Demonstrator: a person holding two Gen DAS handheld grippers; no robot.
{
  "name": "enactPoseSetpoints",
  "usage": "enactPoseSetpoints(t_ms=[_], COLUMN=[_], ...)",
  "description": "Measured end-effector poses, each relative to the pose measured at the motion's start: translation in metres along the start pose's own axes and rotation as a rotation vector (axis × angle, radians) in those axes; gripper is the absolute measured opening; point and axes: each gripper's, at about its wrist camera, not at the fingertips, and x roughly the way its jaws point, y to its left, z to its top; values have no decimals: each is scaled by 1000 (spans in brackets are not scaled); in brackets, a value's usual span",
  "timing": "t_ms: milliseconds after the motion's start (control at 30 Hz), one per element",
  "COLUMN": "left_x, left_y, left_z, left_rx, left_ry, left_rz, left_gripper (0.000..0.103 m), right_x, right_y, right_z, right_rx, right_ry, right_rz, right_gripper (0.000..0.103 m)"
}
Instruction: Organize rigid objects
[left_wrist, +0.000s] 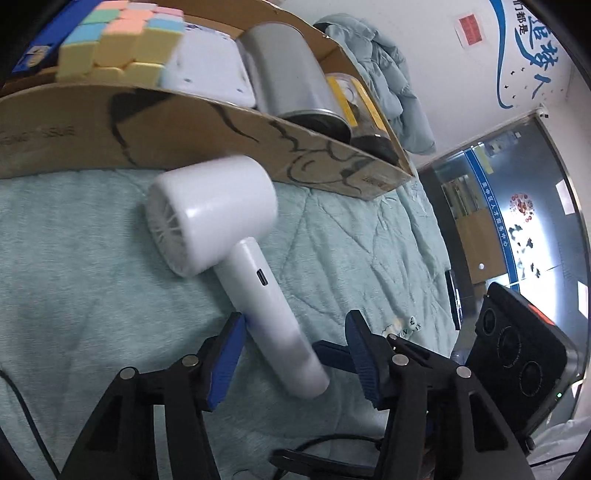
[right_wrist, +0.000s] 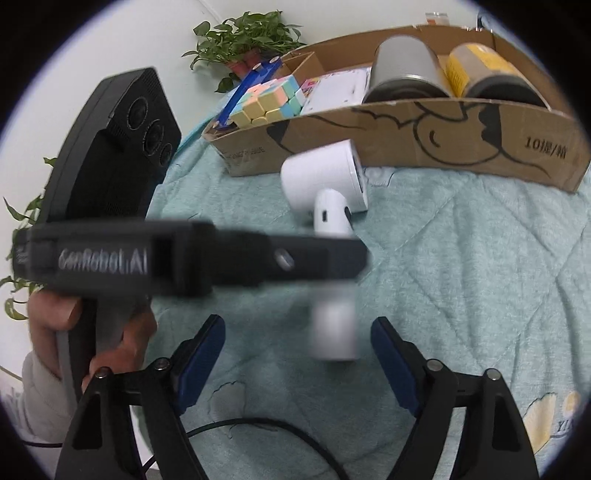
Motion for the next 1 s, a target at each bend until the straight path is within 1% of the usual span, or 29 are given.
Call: enactPoseSetpoints(t_ms=[33,67,167,300,333,367,400,433,467,500,567,633,833,1000], left_x=[3,6,9,9,10,13,13,13,14,14,13,13,8,-14], left_y=[1,5,7,8,9,8,8,8,7,7,11,11,9,3], left_z=[0,1,6,7,7,7,7,6,4,3,2,2,0,-4], left_rx=[-15,-44,-77,-73,-75,-77,-77,-76,-70,-66,-80,-88,-74,-39], left_ry=[-6,-9,-18,-23,-24,-29,-37,-43,-46,-50,-55,-55,-70,-107], left_rz=[14,19,13,29,41,51,60,88,110,122,108,105,95,100], left_gripper=[53,53,53,53,53,53,48,38,33,31,31,30,30,30], right_x=[2,4,11,18,19,19,20,21,23,25,27,27,28,12], right_y=[0,-1,-7,1,2,2,4,6,8,8,7,8,13,14], right_z=[2,4,11,15,13,11,11,10,10,11,15,16,14,12], right_rx=[-3,0,15,-45,-58,-63,-69,-78,-78,-69,-54,-58,-62,-79], right_ry=[1,3,20,20,27,32,34,39,42,41,42,36,2,-57], right_rz=[-32,-52,-84,-101,-96,-90,-86,-87,-92,-90,-81,-90,-108,-114], right_gripper=[71,63,52,40,34,31,31,31,31,31,31,31,30,29])
